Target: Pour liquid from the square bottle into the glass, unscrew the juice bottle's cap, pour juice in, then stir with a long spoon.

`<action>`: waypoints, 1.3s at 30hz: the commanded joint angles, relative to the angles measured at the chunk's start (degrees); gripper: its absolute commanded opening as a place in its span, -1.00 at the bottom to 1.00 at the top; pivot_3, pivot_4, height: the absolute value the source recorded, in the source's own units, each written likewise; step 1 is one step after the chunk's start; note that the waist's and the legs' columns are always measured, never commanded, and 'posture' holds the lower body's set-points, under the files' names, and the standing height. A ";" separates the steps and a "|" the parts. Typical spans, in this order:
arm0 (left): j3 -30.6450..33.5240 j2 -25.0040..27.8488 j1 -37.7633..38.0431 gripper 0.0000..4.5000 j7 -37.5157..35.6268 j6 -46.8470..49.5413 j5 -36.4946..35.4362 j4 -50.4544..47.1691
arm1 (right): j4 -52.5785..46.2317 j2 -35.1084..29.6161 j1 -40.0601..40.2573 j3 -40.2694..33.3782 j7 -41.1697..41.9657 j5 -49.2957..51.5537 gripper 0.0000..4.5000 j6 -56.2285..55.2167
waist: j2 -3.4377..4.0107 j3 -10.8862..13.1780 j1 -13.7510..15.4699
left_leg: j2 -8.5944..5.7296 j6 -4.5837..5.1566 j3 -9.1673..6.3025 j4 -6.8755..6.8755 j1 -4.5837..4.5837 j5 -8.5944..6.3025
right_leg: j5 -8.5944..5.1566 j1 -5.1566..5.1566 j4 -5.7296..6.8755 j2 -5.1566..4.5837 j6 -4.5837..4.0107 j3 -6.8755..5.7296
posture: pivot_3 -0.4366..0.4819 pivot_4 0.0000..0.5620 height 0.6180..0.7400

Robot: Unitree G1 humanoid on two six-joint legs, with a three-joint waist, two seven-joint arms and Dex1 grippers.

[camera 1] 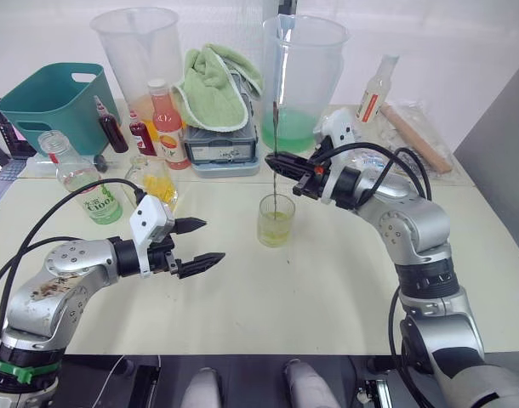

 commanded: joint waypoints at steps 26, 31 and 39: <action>-1.58 -1.14 1.66 0.99 -0.50 -4.23 2.90 -0.73 | -5.26 4.36 -2.52 -4.10 2.03 7.38 -1.00 7.85 | 0.01 0.01 -0.09 | 0.01 0.00 -0.01 0.00 0.00 0.00 | 0.00 -0.01 0.04 0.00 -0.01 -0.01 | -0.05 -0.47 0.73; -2.44 -1.59 1.50 0.99 -0.70 -4.89 3.85 -0.18 | -6.76 -2.46 -2.29 -3.12 4.79 6.45 -1.00 9.88 | 0.02 0.01 0.19 | 0.00 0.00 -0.01 0.01 0.00 0.00 | 0.00 0.03 0.03 -0.01 -0.01 -0.03 | -0.05 -0.47 0.73; -3.04 -2.05 1.66 0.99 -0.83 -5.03 4.41 -0.52 | -4.61 -5.51 -2.53 -1.86 5.19 1.71 -1.00 4.37 | 0.02 0.01 -0.10 | 0.00 0.00 -0.01 0.01 0.01 0.00 | -0.01 0.00 0.03 0.00 -0.01 -0.03 | -0.05 -0.47 0.73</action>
